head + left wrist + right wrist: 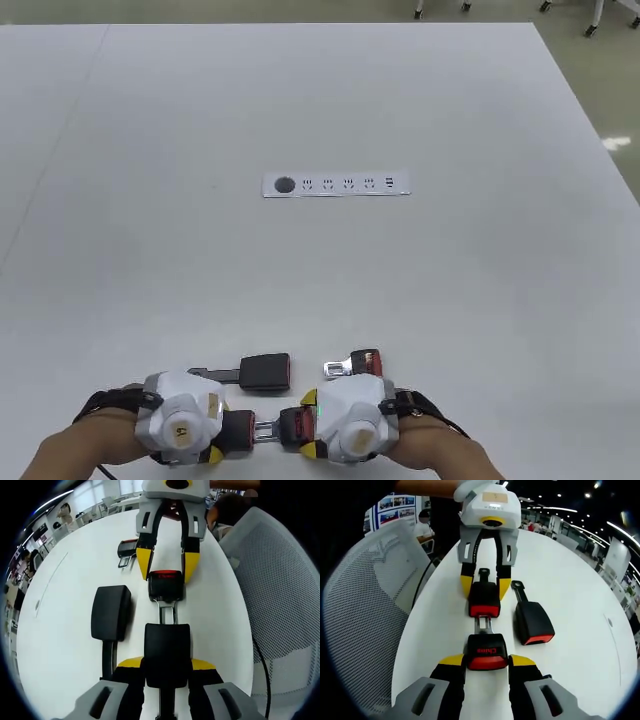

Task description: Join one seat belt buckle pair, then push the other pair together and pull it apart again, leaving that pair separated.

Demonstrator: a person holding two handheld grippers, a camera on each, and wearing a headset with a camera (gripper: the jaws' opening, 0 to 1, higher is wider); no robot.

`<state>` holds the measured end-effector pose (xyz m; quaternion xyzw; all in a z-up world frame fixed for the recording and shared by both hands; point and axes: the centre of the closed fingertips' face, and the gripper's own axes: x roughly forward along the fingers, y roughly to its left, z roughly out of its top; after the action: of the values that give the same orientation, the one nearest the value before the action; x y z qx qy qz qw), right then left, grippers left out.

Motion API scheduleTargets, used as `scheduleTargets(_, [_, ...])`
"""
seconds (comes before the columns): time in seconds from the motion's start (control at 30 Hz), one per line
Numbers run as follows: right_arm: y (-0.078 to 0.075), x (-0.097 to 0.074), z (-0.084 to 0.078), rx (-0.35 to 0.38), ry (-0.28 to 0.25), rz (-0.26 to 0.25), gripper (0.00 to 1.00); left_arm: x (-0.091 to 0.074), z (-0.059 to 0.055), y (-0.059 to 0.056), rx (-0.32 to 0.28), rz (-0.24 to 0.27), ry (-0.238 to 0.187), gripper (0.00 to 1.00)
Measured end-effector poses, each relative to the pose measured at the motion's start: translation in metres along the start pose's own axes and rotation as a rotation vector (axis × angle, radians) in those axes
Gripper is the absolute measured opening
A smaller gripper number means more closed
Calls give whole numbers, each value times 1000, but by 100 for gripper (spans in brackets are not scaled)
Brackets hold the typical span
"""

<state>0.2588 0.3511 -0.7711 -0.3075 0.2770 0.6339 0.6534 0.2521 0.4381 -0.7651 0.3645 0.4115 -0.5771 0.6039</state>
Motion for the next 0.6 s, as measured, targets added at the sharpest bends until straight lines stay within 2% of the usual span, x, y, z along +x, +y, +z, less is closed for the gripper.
scheduleTargets(0.23, [-1, -1, 0, -6, -2, -4, 30, 4, -4, 1, -3, -1, -4, 34])
scheduleTargets(0.6, [-2, -4, 3, 8, -8, -6, 30, 4, -4, 1, -7, -1, -5, 34])
